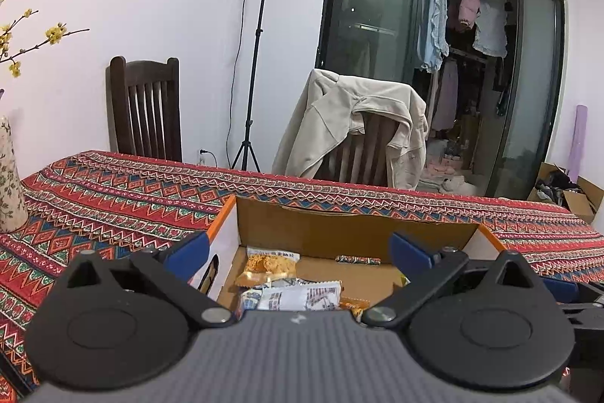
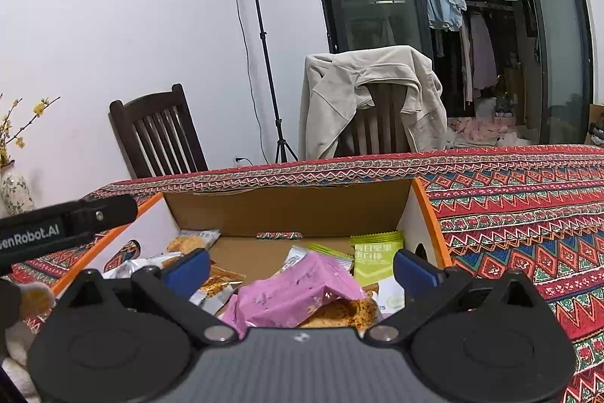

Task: Organize snacks
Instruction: 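Open both grippers to drop the snacks into the box, then withdraw both tools from the box toward the remaining snacks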

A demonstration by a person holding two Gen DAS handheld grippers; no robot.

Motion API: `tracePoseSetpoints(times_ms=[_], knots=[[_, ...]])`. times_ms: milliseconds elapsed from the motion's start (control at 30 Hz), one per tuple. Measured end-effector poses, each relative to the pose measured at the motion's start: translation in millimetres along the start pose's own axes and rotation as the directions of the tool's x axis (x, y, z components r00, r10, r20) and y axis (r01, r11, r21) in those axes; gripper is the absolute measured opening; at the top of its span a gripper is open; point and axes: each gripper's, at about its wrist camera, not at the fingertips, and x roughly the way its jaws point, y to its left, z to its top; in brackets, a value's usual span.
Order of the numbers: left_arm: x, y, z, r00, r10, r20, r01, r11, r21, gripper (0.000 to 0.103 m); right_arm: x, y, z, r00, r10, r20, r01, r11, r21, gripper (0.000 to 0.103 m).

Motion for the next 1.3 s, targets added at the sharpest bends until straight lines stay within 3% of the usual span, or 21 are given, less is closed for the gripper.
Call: tracePoseSetpoints(times_ms=[267, 400, 567, 833, 1300], knots=[[-22, -1, 14, 1.0, -0.011, 0.019, 0.011, 1.0, -0.009, 0.103, -13, 1, 5, 1.0, 0.005, 0.016, -0.005, 1.0, -0.002, 0.103], [-48, 2, 24, 0.998, 0.01, 0.067, -0.008, 0.999, -0.031, 0.103, -31, 11, 11, 1.0, 0.002, 0.031, -0.001, 1.0, -0.024, 0.103], [-72, 8, 27, 0.997, 0.026, 0.072, -0.026, 1.0, -0.005, 0.103, -52, 26, 12, 0.999, 0.018, 0.034, -0.016, 0.998, -0.067, 0.103], [-100, 33, 13, 0.997, 0.066, 0.029, -0.066, 0.998, 0.014, 0.103, -80, 37, -6, 1.0, 0.006, 0.004, -0.005, 0.991, -0.132, 0.103], [-112, 83, -47, 0.993, 0.063, -0.104, -0.06, 0.998, 0.032, 0.103, -86, 61, -58, 0.988, -0.018, -0.152, -0.009, 0.985, -0.174, 0.103]])
